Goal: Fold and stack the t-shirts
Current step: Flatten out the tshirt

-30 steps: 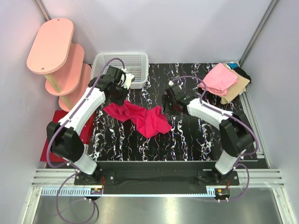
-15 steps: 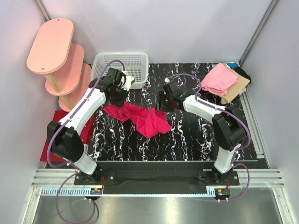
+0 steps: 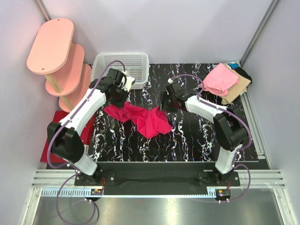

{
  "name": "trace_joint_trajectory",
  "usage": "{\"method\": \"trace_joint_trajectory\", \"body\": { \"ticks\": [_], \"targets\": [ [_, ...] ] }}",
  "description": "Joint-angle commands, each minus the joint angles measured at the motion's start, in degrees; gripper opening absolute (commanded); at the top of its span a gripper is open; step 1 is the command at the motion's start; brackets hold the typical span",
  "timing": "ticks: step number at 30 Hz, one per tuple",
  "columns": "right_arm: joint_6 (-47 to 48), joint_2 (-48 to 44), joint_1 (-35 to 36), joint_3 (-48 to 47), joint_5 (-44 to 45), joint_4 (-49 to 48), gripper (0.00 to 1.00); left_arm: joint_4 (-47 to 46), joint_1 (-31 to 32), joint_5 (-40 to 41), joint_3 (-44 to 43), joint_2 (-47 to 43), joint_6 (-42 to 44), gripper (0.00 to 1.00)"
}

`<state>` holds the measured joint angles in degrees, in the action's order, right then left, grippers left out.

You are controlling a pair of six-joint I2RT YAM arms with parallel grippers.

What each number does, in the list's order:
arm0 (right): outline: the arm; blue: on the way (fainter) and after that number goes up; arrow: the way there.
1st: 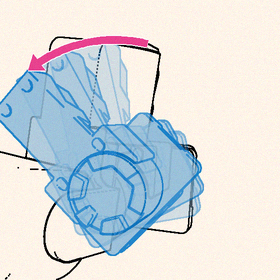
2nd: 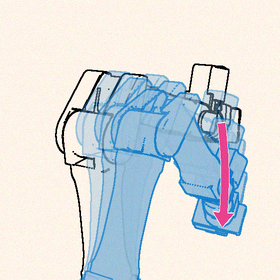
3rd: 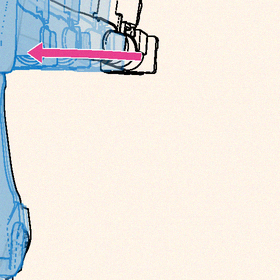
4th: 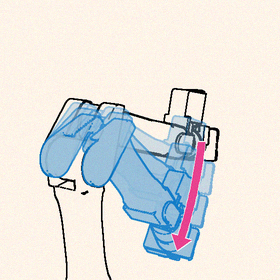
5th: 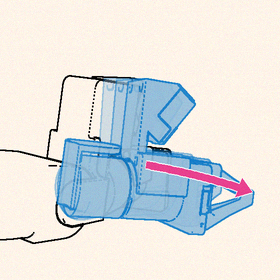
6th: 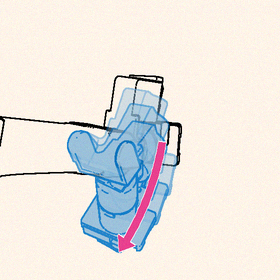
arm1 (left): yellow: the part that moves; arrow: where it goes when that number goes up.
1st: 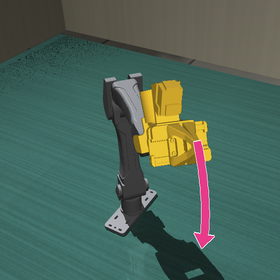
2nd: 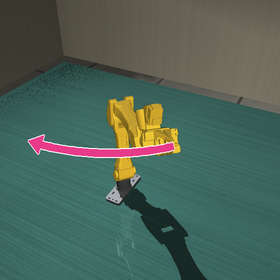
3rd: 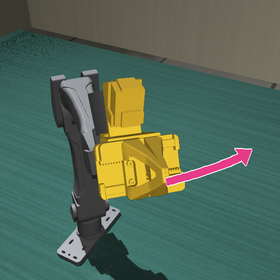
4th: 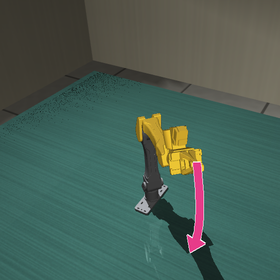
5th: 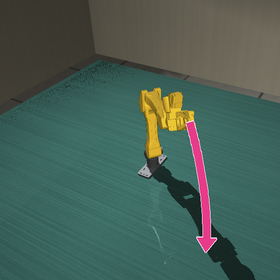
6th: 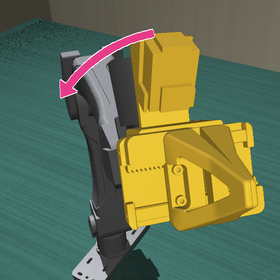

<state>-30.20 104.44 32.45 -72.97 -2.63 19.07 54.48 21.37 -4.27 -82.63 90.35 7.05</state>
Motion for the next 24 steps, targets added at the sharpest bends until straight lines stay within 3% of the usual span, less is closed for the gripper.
{"method": "trace_joint_trajectory", "body": {
  "ticks": [1,3,5,11,17,24],
  "targets": [
    [0.4,0.8,-0.5,0.5,0.2,-1.2,0.55,-0.7,0.1,0.0,0.5,-1.8,0.4,0.00],
    [-0.6,1.8,-0.5,-0.9,-1.6,-1.2,0.52,-0.6,0.1,0.1,0.3,-1.8,0.4,0.00],
    [-1.3,3.0,-0.5,-2.2,-3.0,-1.3,0.43,-0.7,0.1,0.1,0.2,-2.1,0.6,0.00],
    [-1.4,1.6,-0.6,-4.5,-3.3,-1.4,0.01,-0.4,0.1,1.6,-0.2,-3.1,1.0,0.00],
    [-1.1,-8.1,-0.5,-4.6,-3.5,-1.4,0.00,1.1,-0.5,7.3,-2.9,-4.7,2.6,0.00],
    [0.4,-29.3,-0.5,-3.2,-4.1,1.6,0.00,4.0,-3.3,18.6,-10.7,-10.6,6.5,0.00]
  ]
}}
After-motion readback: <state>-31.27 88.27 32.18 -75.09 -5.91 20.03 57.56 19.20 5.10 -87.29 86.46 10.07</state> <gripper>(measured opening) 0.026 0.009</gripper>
